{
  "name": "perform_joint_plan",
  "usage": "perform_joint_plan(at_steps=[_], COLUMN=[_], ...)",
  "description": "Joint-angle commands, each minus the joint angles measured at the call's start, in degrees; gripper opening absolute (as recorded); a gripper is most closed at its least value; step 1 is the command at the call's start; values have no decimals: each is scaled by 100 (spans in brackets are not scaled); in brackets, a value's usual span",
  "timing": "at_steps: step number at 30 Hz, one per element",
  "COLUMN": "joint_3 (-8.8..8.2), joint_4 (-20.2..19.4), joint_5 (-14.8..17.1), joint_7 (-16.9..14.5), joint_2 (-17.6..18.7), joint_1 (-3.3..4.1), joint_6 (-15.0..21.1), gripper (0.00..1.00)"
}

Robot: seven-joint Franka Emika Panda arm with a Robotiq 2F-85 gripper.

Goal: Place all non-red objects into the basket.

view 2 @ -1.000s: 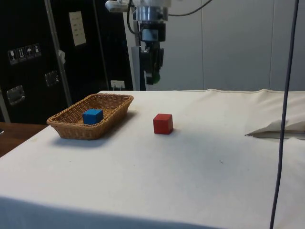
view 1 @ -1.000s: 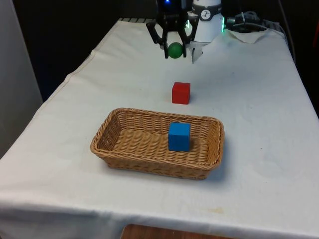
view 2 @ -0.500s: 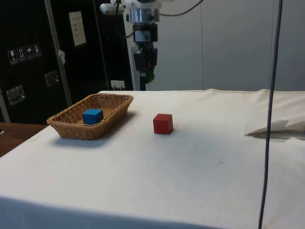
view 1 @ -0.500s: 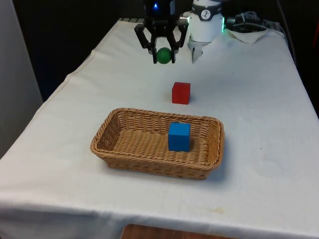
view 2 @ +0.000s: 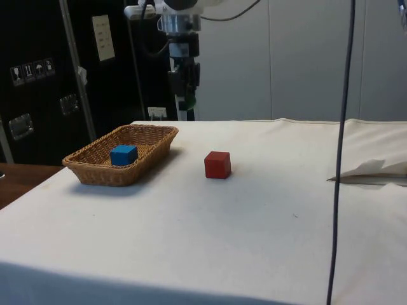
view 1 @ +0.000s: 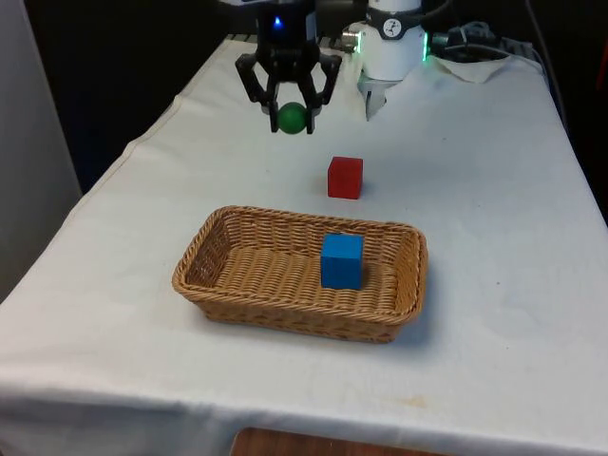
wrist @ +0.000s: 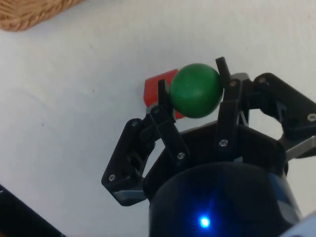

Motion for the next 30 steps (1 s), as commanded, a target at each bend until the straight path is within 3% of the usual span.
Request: perform_joint_plan(at_steps=[1, 7, 8, 9, 18, 19, 20, 27, 28, 29, 30], joint_3=[29, 11, -29, 11, 0, -46, -6, 0, -52, 6, 6], joint_4=[74, 361, 309, 401, 871, 819, 928, 1352, 1352, 1450, 1501], joint_5=[80, 338, 252, 378, 705, 647, 739, 1008, 997, 1083, 1129], joint_7=[-29, -80, -34, -86, -126, -86, -126, -138, -109, -143, -143], joint_2=[69, 447, 395, 498, 1020, 991, 1071, 1404, 1421, 1478, 1524], joint_1=[-46, -74, -23, -80, -143, -86, -155, -201, -149, -212, -223], joint_6=[-46, -11, 0, -11, -46, 6, -57, -143, -97, -160, -166], gripper=[0, 0, 0, 0, 0, 0, 0, 0, 0, 0, 0])
